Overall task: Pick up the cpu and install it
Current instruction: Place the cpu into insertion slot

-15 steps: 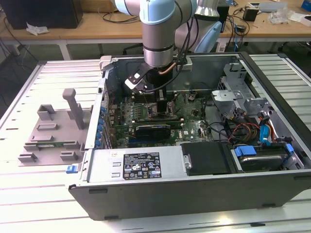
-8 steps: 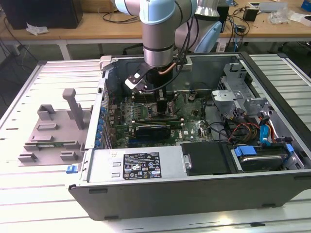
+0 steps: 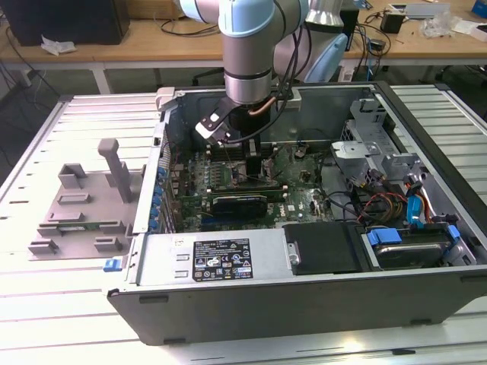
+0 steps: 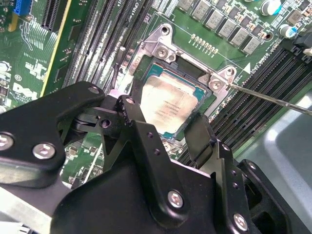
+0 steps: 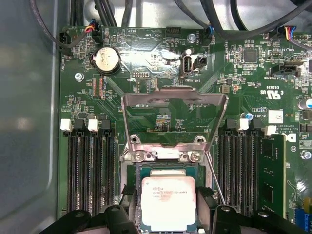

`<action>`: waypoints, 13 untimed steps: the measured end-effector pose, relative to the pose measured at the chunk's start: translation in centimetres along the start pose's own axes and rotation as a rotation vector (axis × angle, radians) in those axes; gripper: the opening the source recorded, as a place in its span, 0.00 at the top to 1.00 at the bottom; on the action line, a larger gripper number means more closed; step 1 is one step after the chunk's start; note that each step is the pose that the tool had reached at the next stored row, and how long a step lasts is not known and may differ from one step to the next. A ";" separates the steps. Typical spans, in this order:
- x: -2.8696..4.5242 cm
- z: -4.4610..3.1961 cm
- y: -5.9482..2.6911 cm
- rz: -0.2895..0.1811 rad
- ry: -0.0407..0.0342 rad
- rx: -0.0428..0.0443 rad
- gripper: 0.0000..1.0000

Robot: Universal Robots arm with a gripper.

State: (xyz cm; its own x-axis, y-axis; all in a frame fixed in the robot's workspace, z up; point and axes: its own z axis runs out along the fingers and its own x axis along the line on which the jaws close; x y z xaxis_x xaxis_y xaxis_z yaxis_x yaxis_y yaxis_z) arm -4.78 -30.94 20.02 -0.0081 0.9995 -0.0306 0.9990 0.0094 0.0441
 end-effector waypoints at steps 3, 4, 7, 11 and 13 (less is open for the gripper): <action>0.00 -0.01 0.00 0.000 0.0000 0.0001 0.40; -0.01 -0.03 0.00 0.000 -0.0005 0.0002 0.40; 0.00 -0.02 0.00 0.000 -0.0001 0.0001 0.47; -0.01 -0.02 0.04 0.000 -0.0001 0.0002 0.47; -0.01 -0.02 0.04 0.000 -0.0001 0.0001 0.47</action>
State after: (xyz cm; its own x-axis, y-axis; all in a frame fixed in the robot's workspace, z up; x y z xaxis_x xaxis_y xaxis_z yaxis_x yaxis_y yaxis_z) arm -4.73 -30.95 20.04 -0.0081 0.9995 -0.0307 0.9990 0.0095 0.0440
